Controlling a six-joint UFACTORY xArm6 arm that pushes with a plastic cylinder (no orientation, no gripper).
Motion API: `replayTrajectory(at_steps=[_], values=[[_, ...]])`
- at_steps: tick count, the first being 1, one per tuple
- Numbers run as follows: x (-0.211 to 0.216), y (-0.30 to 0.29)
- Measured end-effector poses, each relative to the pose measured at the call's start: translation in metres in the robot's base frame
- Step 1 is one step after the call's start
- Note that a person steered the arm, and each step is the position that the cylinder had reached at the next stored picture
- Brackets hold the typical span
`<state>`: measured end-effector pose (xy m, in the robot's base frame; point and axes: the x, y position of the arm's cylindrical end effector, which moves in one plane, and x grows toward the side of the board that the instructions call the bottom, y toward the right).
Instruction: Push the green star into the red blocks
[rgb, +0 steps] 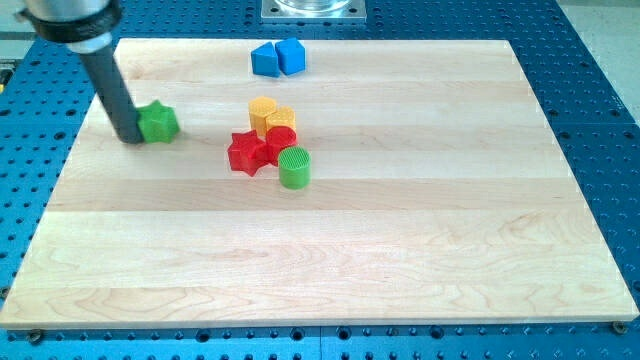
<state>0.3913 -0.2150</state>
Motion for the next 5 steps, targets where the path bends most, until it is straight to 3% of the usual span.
replayTrajectory(at_steps=[1,3,5], values=[[-0.017,-0.025],[-0.006,0.051],[-0.022,0.076]])
